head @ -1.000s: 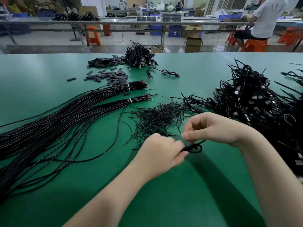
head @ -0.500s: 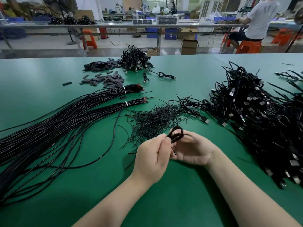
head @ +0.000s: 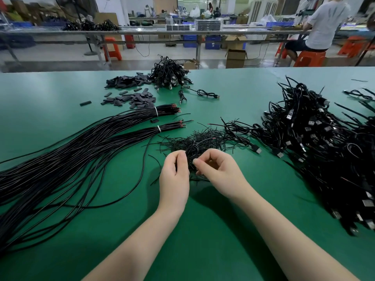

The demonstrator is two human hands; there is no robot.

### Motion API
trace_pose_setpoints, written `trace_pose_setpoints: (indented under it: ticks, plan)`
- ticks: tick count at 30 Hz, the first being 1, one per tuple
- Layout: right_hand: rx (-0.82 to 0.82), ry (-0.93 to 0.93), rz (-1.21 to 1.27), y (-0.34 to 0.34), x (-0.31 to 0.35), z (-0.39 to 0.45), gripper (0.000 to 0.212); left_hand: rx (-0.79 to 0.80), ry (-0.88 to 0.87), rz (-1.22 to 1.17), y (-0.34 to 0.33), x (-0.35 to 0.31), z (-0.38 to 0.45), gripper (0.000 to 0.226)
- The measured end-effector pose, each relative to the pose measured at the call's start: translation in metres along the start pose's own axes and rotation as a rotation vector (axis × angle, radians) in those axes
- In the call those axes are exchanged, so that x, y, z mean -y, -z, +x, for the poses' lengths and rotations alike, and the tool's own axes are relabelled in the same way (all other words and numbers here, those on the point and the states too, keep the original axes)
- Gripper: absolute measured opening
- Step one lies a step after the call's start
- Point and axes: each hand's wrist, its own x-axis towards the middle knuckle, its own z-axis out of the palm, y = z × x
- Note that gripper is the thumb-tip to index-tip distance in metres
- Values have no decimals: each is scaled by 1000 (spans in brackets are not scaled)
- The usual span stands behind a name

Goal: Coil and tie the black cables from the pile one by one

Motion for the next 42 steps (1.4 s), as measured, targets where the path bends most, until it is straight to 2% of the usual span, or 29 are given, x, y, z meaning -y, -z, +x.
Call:
trace_pose_setpoints:
  ticks: [7, 14, 20, 23, 26, 29, 34, 38, 42]
  plan:
    - [9, -23, 60, -10, 6, -4, 16, -47, -108, 79, 5, -1, 4, 24]
    - [37, -232, 282, -4, 9, -4, 7, -8, -179, 62, 3, 1, 1, 26]
    - [126, -477, 594, -6, 13, -3, 7, 12, -184, -16, 1, 0, 0, 26]
    - [106, -511, 671, -4, 14, -2, 10, 40, -185, -32, 2, -1, 1, 25]
    - [35, -424, 590, -2, 10, -1, 4, 80, -162, -28, 2, 2, 1, 25]
    - [-53, -290, 444, 1, 6, -1, 9, 98, -178, 43, 2, 5, -1, 22]
    - [-35, -229, 349, 13, 4, 3, 13, 77, -259, 157, 4, 6, -1, 13]
    - [-61, -126, 100, 21, 5, 5, 16, 90, -111, 22, 0, 3, -4, 17]
    - [-56, 9, -92, 22, 9, 6, 17, 156, -56, -84, 1, -4, -3, 16]
